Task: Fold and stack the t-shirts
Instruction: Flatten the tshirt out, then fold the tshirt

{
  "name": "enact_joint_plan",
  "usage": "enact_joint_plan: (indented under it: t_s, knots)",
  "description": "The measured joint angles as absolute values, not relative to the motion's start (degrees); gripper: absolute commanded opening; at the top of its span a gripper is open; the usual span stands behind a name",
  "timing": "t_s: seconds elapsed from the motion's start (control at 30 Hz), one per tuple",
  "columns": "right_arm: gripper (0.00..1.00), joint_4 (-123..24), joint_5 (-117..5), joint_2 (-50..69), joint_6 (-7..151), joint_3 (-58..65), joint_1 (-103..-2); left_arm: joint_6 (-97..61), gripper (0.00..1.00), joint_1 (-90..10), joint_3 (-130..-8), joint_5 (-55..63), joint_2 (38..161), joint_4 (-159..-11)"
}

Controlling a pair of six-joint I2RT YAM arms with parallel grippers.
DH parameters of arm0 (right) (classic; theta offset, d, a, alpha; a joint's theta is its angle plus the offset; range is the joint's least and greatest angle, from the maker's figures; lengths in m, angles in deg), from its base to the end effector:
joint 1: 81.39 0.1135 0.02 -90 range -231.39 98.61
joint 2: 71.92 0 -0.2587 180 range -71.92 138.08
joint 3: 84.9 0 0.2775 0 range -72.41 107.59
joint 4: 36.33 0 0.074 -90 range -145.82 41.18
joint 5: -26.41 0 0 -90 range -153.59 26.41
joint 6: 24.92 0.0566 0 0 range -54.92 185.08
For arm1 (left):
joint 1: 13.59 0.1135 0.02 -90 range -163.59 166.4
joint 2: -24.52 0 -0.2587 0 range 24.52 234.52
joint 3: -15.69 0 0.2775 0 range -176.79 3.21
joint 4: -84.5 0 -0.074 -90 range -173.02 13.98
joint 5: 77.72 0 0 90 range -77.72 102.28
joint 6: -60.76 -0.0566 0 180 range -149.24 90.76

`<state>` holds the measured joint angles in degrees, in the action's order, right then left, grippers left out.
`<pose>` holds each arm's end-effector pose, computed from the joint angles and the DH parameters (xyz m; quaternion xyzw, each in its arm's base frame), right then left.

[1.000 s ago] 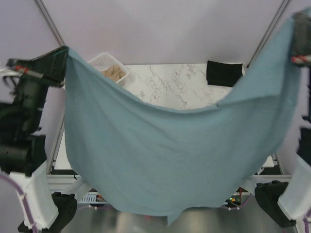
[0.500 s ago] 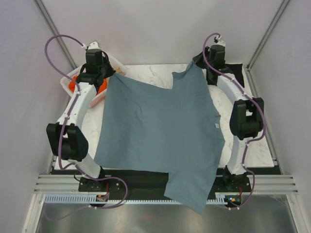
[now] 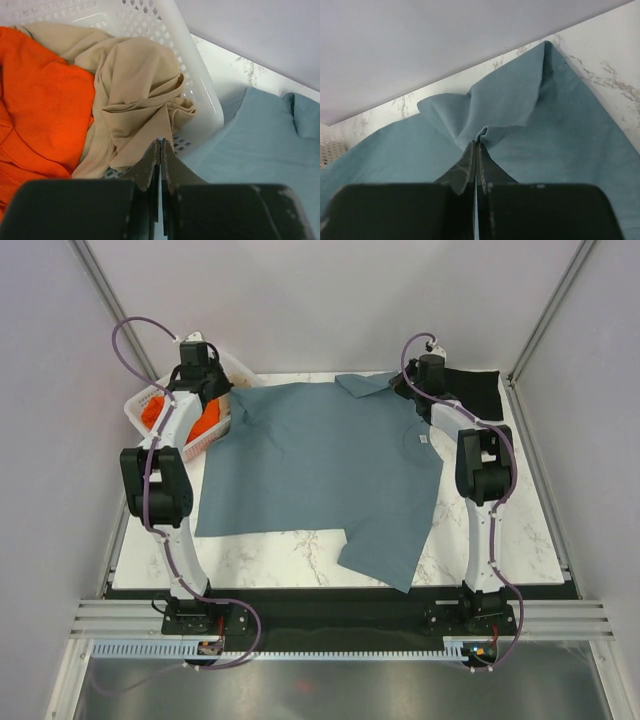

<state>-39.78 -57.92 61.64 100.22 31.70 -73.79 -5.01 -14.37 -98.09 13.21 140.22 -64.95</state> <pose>0.5800 0.0830 0.1746 0.1678 0.8033 0.2455 0.5160 0.5197 -0.0062 0.2672 -0.1820 0.8575 -0.0972 0.4713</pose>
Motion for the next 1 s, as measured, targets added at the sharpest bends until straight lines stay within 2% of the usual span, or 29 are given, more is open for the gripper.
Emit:
enact_joint_plan:
  t_s: [0.17,0.5,0.8,1.0]
  knots:
    - [0.0,-39.4,-59.4,57.9,100.2,26.1,-74.2,-5.4,0.02,-13.1,-98.3,10.7,140.2,-65.6]
    - [0.0,-40.2,-61.2,36.7,99.5,8.8,-77.1,-11.8,0.02,-11.7,-96.9,9.6,140.0,-66.4]
    - [0.0,-40.7,-60.8,28.0,98.7,-6.7,-77.6,-18.8,0.02,-11.7,-85.7,11.3,134.9,-70.6]
    - [0.0,-44.2,-61.1,23.7,99.0,-13.4,-79.0,-20.4,0.02,-11.7,-80.7,17.0,131.8,-72.8]
